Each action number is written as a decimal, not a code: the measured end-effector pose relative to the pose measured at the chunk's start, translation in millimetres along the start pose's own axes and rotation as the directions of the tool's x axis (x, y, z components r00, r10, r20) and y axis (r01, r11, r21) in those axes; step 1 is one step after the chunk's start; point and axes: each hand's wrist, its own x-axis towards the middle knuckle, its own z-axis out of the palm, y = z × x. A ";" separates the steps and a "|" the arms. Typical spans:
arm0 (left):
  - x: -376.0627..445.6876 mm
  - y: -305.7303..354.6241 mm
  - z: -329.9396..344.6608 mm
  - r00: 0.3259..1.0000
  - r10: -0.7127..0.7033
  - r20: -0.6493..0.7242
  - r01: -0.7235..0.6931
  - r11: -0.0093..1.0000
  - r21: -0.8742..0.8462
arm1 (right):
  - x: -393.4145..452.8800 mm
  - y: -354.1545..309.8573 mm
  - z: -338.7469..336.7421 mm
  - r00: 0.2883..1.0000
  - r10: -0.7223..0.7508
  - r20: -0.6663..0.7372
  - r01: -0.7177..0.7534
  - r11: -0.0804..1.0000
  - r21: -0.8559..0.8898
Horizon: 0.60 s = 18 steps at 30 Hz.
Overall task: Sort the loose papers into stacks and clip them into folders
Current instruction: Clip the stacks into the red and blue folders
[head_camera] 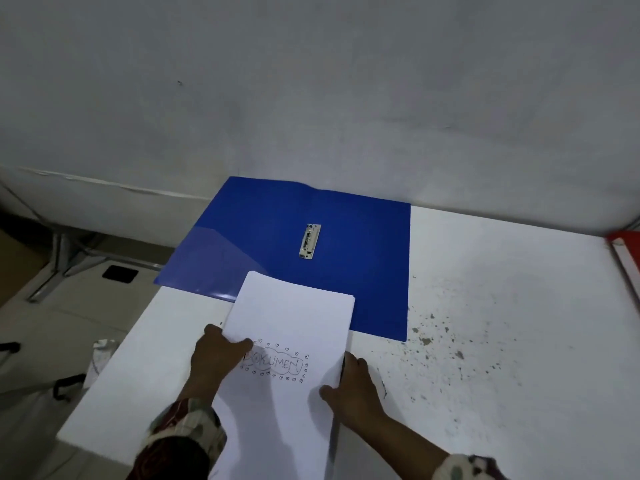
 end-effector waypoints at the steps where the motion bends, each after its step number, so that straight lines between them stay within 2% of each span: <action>1: -1.8 3.6 2.2 1.000 0.011 0.026 -0.011 1.000 -0.003 | 0.5 2.4 -2.4 1.000 -0.006 -0.009 0.006 1.000 -0.024; 4: -7.9 11.6 8.7 0.995 0.069 0.074 -0.070 0.997 0.015 | 0.5 9.9 -6.1 0.999 0.015 -0.042 -0.017 0.999 -0.048; 9: -22.4 19.2 23.6 0.965 0.249 0.081 -0.239 0.964 -0.116 | 1.8 24.9 -17.4 0.991 0.036 -0.132 -0.042 0.998 -0.045; 14: -39.7 28.5 43.5 0.958 0.273 0.089 -0.206 0.869 -0.449 | 2.9 41.2 -34.0 0.966 0.087 -0.245 -0.087 0.996 0.010; 18: -51.6 55.3 57.5 0.944 0.304 0.130 -0.166 0.775 -0.610 | 8.5 52.2 -53.7 0.933 0.169 -0.317 -0.102 0.971 0.217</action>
